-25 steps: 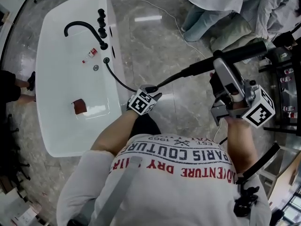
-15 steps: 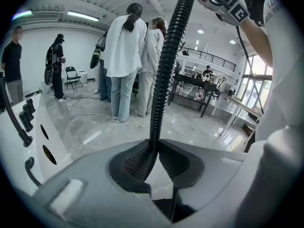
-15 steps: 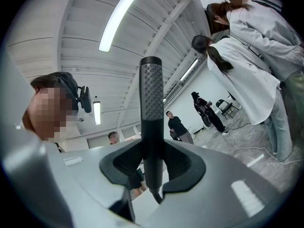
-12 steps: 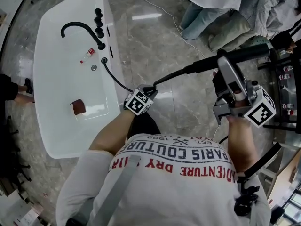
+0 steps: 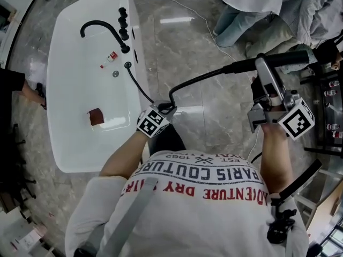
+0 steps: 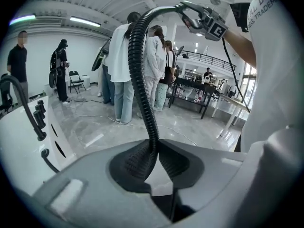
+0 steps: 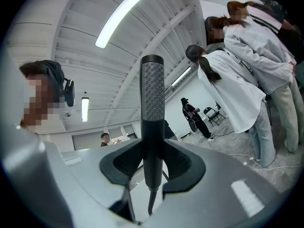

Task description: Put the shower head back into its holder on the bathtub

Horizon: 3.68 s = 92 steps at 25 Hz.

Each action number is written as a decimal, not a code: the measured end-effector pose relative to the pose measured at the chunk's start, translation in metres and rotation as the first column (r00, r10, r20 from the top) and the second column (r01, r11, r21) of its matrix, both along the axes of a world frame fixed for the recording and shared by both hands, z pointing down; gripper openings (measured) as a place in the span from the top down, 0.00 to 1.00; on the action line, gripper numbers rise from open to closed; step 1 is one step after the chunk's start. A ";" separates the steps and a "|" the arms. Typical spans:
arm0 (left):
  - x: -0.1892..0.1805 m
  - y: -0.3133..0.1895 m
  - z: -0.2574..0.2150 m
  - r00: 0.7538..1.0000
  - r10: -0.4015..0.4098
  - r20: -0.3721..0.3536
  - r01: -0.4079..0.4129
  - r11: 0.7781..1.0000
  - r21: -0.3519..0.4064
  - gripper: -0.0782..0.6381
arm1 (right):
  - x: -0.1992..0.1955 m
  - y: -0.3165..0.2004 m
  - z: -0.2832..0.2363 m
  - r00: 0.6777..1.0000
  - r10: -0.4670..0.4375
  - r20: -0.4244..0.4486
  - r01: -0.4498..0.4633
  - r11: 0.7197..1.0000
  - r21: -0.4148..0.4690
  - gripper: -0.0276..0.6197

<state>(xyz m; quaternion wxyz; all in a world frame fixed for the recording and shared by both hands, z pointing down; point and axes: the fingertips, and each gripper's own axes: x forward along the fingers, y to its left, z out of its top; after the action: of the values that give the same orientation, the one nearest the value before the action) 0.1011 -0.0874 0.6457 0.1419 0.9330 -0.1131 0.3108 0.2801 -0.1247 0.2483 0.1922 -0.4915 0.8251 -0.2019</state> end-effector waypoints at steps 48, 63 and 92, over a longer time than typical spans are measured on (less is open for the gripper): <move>-0.171 -0.228 -0.307 0.797 -0.514 -0.318 0.604 0.687 0.404 0.81 | -0.059 -0.081 0.055 0.981 -0.193 0.001 0.191 0.972 -0.135 0.75; -0.227 -0.285 -0.363 0.769 -0.548 -0.330 0.638 0.626 0.448 0.81 | -0.104 -0.130 0.009 0.970 -0.240 0.043 0.243 0.965 -0.096 0.75; -0.280 -0.345 -0.323 0.748 -0.608 -0.268 0.652 0.594 0.471 0.81 | -0.151 -0.215 0.056 0.946 -0.313 0.083 0.322 0.935 -0.148 0.75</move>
<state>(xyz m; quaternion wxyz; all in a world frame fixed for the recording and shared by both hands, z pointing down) -0.1790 -0.4322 0.3223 -0.0203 0.8442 -0.5115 0.1587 0.1293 -0.3392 0.3041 0.1411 -0.3596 0.8687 -0.3100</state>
